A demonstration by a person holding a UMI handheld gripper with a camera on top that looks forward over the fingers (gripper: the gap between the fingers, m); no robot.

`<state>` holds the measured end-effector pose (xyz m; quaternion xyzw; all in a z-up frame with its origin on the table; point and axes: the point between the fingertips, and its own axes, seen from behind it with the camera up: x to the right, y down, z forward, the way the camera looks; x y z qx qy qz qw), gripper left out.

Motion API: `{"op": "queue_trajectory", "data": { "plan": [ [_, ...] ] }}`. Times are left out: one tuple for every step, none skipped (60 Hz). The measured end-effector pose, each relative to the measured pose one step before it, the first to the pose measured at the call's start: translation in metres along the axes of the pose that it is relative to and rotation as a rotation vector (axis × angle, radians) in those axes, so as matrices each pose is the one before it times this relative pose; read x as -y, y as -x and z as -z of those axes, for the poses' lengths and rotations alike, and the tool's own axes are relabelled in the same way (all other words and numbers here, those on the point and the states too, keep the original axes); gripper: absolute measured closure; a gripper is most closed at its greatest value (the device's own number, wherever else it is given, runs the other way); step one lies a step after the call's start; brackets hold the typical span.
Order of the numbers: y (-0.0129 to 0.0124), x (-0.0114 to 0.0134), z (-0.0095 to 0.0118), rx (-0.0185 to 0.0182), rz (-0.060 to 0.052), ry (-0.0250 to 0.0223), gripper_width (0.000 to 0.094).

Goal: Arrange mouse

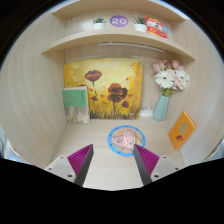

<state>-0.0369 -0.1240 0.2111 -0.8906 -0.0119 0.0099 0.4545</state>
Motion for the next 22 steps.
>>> {"op": "queue_trajectory", "data": {
  "plan": [
    [0.00103, -0.00074, 0.00135, 0.00170, 0.0015, -0.00044, 0.0124],
    [0.00105, -0.00057, 0.00130, 0.00087, 0.0012, -0.00056, 0.0122],
    [0.00073, -0.00044, 0.00126, 0.00110, 0.0006, -0.00080, 0.0119],
    [0.00083, -0.00015, 0.00118, 0.00171, 0.0003, -0.00139, 0.0119],
    [0.00200, -0.00010, 0.00101, 0.00059, 0.0004, -0.00022, 0.0118],
    [0.00092, -0.00027, 0.00109, 0.00175, 0.0021, -0.00080, 0.0119],
    [0.00104, -0.00010, 0.00086, 0.00134, 0.0024, -0.00079, 0.0119],
    [0.00056, -0.00008, 0.00099, 0.00122, 0.0029, -0.00122, 0.0119],
    [0.00042, 0.00051, 0.00100, 0.00147, 0.0024, -0.00220, 0.0117],
    [0.00017, 0.00064, 0.00061, 0.00135, 0.0017, -0.00230, 0.0119],
    [0.00014, 0.00070, 0.00059, 0.00143, 0.0012, -0.00283, 0.0119],
    [0.00039, 0.00069, 0.00063, 0.00134, 0.0015, -0.00270, 0.0119],
    [0.00053, 0.00074, 0.00076, 0.00162, 0.0013, -0.00273, 0.0118],
    [0.00060, 0.00074, 0.00078, 0.00157, 0.0006, -0.00271, 0.0117],
    [0.00064, 0.00070, 0.00071, 0.00180, -0.0006, -0.00316, 0.0120],
    [0.00039, 0.00065, 0.00057, 0.00161, -0.0007, -0.00260, 0.0118],
    [-0.00001, 0.00074, 0.00002, 0.00123, -0.0002, -0.00184, 0.0119],
    [0.00037, 0.00007, 0.00030, -0.00030, -0.0018, -0.00021, 0.0118],
    [-0.00020, -0.00041, 0.00006, 0.00002, -0.0001, 0.00084, 0.0120],
    [-0.00029, -0.00023, 0.00006, -0.00084, -0.0001, 0.00152, 0.0120],
    [-0.00039, -0.00018, 0.00006, -0.00137, -0.0004, 0.00098, 0.0118],
    [-0.00057, -0.00012, 0.00013, -0.00186, -0.0002, 0.00069, 0.0118]
  ]
}}
